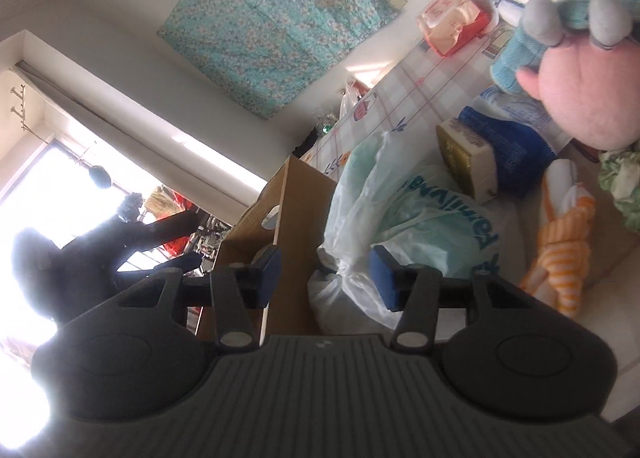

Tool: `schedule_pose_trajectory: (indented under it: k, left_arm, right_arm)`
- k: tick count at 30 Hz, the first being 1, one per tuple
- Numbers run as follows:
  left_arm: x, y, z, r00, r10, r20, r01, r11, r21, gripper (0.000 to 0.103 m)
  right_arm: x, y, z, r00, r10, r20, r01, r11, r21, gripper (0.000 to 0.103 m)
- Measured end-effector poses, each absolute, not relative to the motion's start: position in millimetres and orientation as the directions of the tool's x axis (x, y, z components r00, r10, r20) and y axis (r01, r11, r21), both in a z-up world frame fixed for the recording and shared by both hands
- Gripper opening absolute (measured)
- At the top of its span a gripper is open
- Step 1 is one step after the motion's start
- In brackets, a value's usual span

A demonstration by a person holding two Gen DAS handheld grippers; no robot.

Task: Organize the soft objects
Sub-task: 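Move the left tool to the blue-and-white wet wipes pack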

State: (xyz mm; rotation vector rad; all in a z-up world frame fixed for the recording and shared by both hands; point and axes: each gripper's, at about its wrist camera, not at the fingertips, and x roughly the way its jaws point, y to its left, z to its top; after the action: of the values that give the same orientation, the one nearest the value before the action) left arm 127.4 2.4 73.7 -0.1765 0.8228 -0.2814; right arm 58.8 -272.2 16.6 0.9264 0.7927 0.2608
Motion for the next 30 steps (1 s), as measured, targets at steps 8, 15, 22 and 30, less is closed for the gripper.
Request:
schedule_pose_trajectory:
  k: [8, 15, 22, 30]
  left_arm:
    - [149, -94, 52, 0.534, -0.379, -0.756, 0.311, 0.919, -0.241, 0.090]
    - [203, -141, 28, 0.400, -0.372, -0.838, 0.337, 0.910, -0.243, 0.067]
    - [267, -169, 3, 0.344, -0.319, -0.883, 0.327, 0.923, -0.206, 0.053]
    - [326, -201, -38, 0.287, -0.286, -0.914, 0.349, 0.920, -0.178, 0.052]
  right_arm:
    - [32, -324, -4, 0.750, 0.388, -0.535, 0.216, 0.621, 0.753, 0.050]
    - [51, -347, -34, 0.770, 0.331, -0.546, 0.299, 0.569, 0.766, 0.048]
    - [95, -349, -64, 0.723, 0.269, -0.637, 0.397, 0.592, 0.701, 0.048]
    - [136, -341, -103, 0.664, 0.206, -0.719, 0.501, 0.591, 0.632, 0.048]
